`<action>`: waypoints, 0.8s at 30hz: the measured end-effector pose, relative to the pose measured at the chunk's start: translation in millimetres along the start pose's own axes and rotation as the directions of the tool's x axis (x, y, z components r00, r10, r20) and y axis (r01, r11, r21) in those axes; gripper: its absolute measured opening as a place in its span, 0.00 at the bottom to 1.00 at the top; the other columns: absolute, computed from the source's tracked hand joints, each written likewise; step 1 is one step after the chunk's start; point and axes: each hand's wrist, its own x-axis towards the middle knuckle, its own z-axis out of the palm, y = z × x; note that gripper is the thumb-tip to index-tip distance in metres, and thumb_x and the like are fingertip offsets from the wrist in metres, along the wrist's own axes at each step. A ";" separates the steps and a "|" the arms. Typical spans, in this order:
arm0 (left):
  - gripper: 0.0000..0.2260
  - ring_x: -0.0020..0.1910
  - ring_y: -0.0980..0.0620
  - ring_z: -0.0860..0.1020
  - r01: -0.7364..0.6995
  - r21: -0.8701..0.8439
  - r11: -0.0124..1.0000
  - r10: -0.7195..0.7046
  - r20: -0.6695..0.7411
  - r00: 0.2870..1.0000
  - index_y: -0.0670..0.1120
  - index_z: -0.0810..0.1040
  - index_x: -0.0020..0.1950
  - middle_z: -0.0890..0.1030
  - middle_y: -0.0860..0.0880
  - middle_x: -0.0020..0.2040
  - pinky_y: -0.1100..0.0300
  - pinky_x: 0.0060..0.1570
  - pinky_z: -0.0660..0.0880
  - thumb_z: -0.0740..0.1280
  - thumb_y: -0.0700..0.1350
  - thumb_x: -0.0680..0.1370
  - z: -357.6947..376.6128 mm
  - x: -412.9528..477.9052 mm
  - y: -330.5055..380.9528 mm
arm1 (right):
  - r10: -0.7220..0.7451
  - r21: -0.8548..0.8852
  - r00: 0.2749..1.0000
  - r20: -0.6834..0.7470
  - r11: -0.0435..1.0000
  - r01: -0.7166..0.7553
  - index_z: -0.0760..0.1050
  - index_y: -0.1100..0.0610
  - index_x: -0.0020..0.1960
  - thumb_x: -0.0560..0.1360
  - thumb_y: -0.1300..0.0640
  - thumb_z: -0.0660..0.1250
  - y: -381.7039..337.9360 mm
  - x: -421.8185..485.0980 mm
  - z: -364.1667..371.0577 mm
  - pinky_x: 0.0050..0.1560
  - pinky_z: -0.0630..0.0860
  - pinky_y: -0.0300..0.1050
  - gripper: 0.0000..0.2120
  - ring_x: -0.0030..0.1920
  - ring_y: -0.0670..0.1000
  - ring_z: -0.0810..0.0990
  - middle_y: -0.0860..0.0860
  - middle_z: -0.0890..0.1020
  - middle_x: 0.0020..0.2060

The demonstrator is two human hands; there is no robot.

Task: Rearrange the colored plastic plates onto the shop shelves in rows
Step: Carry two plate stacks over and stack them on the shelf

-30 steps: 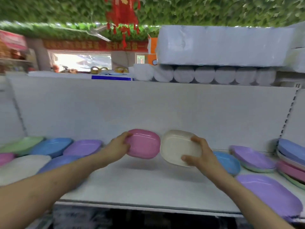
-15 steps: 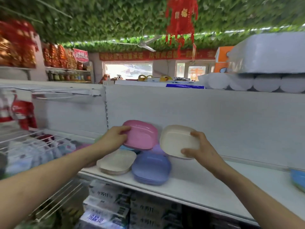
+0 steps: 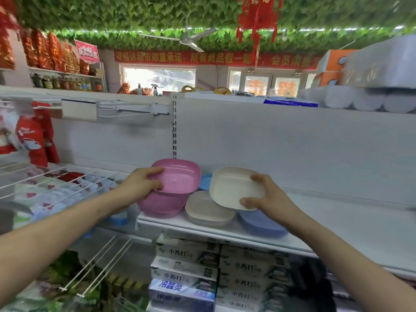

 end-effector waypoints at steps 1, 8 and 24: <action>0.25 0.34 0.52 0.75 0.004 -0.014 1.000 -0.004 0.006 1.000 0.52 0.75 0.74 0.83 0.45 0.47 0.60 0.34 0.72 0.71 0.39 0.78 0.4 0.4 -4.3 | 0.009 -0.008 1.000 0.000 1.000 -0.009 0.64 0.47 0.76 0.71 0.48 0.79 -2.9 -2.2 0.8 0.61 0.72 0.47 0.39 0.63 0.50 0.75 0.47 0.72 0.68; 0.24 0.35 0.52 0.78 0.009 -0.040 0.999 -0.007 0.056 0.998 0.55 0.77 0.72 0.84 0.48 0.54 0.57 0.39 0.76 0.73 0.41 0.77 -8.8 4.6 -29.8 | 0.069 -0.071 0.997 0.027 0.995 -0.067 0.63 0.49 0.77 0.71 0.48 0.79 -20.1 -7.2 14.0 0.60 0.70 0.45 0.40 0.63 0.49 0.74 0.45 0.72 0.68; 0.25 0.37 0.52 0.74 0.004 -0.042 0.999 -0.002 0.029 1.000 0.54 0.75 0.75 0.80 0.48 0.58 0.61 0.38 0.73 0.71 0.41 0.78 -53.9 16.8 -61.6 | 0.184 -0.638 0.966 0.181 0.770 -0.028 0.74 0.46 0.56 0.67 0.36 0.74 -45.0 31.2 52.9 0.55 0.79 0.52 0.24 0.50 0.47 0.79 0.44 0.81 0.51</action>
